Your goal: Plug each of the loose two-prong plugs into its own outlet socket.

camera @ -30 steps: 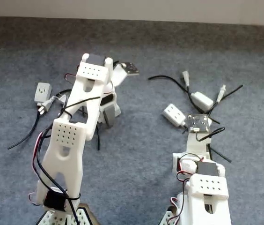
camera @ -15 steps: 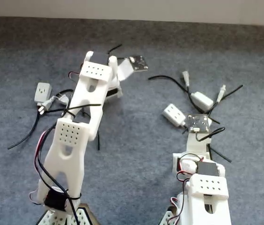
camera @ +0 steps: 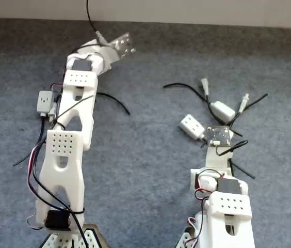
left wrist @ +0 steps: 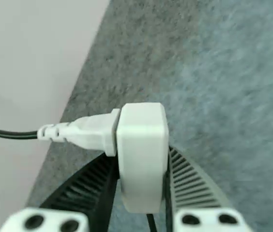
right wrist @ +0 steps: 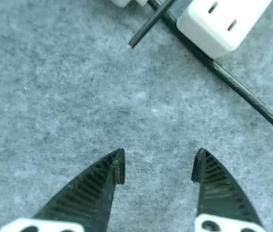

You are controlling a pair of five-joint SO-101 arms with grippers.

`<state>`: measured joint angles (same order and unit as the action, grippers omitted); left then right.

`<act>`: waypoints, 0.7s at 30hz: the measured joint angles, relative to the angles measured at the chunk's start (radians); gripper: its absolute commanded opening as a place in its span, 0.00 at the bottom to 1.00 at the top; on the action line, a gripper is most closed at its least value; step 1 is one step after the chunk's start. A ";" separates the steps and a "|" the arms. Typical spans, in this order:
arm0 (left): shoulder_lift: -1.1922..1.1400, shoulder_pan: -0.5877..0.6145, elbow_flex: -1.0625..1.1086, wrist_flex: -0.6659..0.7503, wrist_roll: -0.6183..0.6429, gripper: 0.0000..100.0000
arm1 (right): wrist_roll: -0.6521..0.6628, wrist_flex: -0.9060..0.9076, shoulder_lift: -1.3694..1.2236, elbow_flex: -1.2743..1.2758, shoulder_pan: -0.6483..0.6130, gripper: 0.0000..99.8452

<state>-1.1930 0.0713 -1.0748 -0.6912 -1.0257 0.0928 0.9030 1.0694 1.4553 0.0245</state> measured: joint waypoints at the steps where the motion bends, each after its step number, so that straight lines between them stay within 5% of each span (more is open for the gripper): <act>1: -0.032 0.014 0.000 0.060 -0.049 0.06 | 0.000 0.000 0.000 0.000 0.000 0.23; 8: -0.193 0.080 -0.012 0.376 -0.334 0.08 | 0.000 0.000 0.000 0.000 0.000 0.23; 21: -0.224 0.107 -0.031 0.582 -0.348 0.17 | 0.000 0.000 0.000 0.000 0.000 0.23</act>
<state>-1.4170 0.1788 -1.1055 -0.1097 -1.3740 0.0928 0.9030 1.0694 1.4553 0.0245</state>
